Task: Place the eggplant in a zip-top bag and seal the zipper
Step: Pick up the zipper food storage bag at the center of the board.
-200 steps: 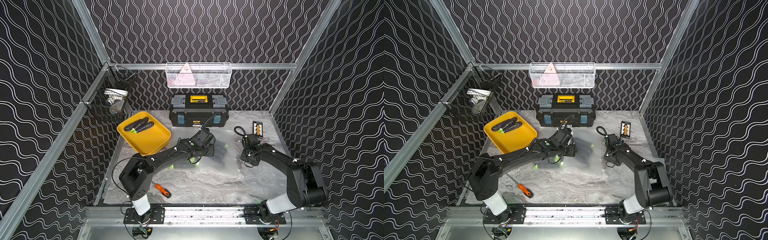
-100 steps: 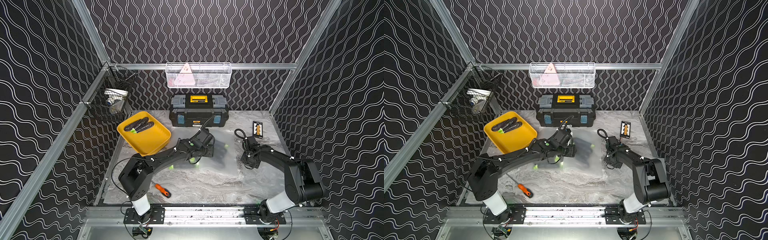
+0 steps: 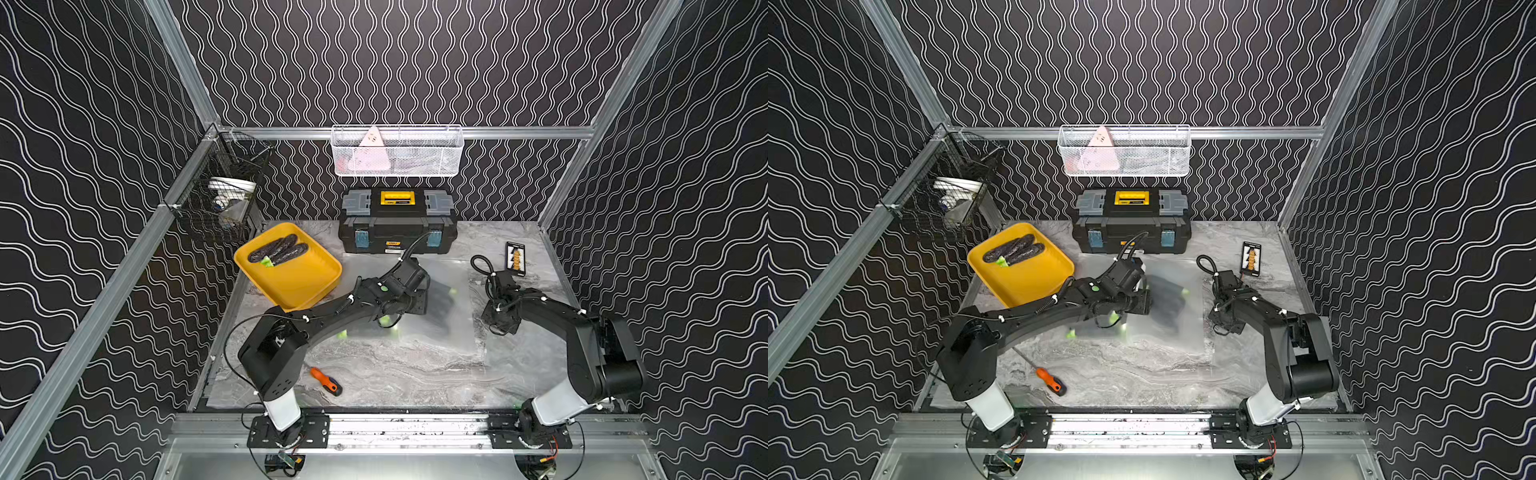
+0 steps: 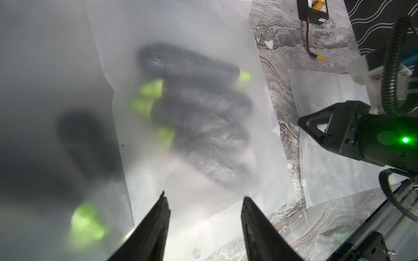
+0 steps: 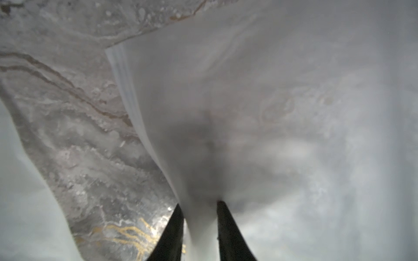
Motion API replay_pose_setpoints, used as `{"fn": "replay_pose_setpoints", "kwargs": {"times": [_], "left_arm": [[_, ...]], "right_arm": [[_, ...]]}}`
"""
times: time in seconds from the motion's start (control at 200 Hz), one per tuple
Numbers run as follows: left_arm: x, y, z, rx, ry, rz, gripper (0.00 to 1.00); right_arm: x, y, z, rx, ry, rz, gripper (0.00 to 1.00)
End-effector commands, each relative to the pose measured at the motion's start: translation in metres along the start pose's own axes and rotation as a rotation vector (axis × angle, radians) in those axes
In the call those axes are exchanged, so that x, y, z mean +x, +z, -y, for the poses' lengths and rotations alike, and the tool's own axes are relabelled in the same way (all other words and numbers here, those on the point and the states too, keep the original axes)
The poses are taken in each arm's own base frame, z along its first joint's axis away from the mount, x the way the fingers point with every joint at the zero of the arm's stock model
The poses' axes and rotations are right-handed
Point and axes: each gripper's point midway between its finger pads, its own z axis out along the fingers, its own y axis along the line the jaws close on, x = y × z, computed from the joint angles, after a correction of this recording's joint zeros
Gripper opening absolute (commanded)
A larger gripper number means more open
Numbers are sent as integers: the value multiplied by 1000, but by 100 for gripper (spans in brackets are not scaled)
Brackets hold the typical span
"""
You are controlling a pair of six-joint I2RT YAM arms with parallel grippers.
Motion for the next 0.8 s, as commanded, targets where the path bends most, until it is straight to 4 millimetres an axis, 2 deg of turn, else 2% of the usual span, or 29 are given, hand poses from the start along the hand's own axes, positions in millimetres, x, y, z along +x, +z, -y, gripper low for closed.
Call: {"fn": "replay_pose_setpoints", "kwargs": {"times": [0.0,0.16,0.38,0.6,0.706,0.796], "left_arm": [[-4,-2,2,6,-4,16,56],[-2,2,11,34,5,3,56],[13,7,55,222,-1,-77,56],[33,13,101,434,-42,-148,55],[40,16,112,490,-73,-170,55],[45,16,115,519,-90,-185,53]], "right_arm": [[6,-2,-1,-26,19,-20,19],[0,-17,-7,-69,15,-9,8],[1,-56,-30,-239,-17,-27,0],[17,-99,-75,-583,-113,-43,2],[21,-116,-102,-761,-113,-61,3],[21,-125,-118,-847,-108,-62,4]]}}
